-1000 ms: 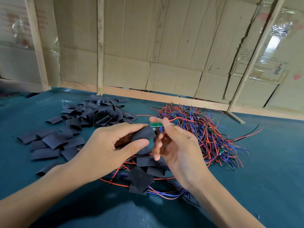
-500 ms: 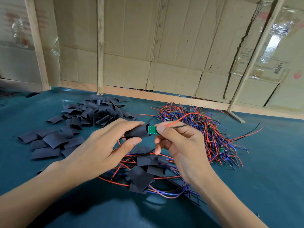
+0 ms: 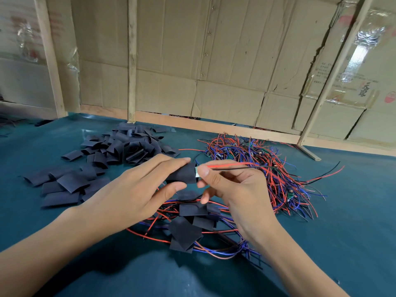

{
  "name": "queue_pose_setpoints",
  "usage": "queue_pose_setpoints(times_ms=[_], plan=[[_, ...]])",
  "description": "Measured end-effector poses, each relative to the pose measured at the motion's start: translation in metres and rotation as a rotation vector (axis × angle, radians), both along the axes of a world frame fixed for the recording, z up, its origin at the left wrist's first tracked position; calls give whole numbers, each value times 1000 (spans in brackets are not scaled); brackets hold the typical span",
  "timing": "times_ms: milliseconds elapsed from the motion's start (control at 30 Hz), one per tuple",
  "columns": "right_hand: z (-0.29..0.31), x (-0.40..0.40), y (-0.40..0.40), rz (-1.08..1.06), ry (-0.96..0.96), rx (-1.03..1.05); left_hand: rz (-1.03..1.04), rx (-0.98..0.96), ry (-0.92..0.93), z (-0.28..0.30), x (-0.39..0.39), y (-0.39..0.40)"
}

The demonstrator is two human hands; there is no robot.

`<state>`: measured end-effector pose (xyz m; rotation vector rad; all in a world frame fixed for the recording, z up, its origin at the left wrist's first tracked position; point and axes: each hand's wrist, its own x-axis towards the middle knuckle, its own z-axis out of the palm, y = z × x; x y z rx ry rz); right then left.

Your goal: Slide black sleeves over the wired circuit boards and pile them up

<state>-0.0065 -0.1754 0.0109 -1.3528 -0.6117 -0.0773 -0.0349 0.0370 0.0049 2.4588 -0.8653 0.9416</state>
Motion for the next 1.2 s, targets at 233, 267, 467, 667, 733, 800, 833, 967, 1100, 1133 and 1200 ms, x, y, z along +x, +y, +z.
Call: queue_pose_setpoints(times_ms=[233, 267, 467, 667, 733, 800, 833, 967, 1100, 1133, 1200], plan=[[-1, 1, -2, -47, -54, 15, 94, 109, -120, 6, -1, -3], [-2, 1, -2, -57, -62, 14, 101, 128, -145, 6, -1, -3], [1, -2, -1, -70, -48, -17, 150, 300, -309, 1, 3, -1], [3, -13, 0, -131, -164, -43, 275, 519, -491, 1, 3, -5], [3, -16, 1, -178, -248, -70, 290, 517, -529, 0, 4, -6], [2, -17, 0, -233, -348, -138, 297, 481, -516, -2, 5, -7], [2, -17, 0, -250, -392, -167, 295, 447, -498, -4, 6, -8], [0, -20, 1, -331, -620, -230, 263, 386, -476, -6, 7, -8], [4, -17, 7, -356, -641, -320, 207, 206, -370, -4, 5, -6], [7, -14, 8, -310, -526, -390, 201, 169, -348, -3, 4, -7], [6, -12, 7, -285, -551, -417, 180, 121, -320, -2, 3, -8]])
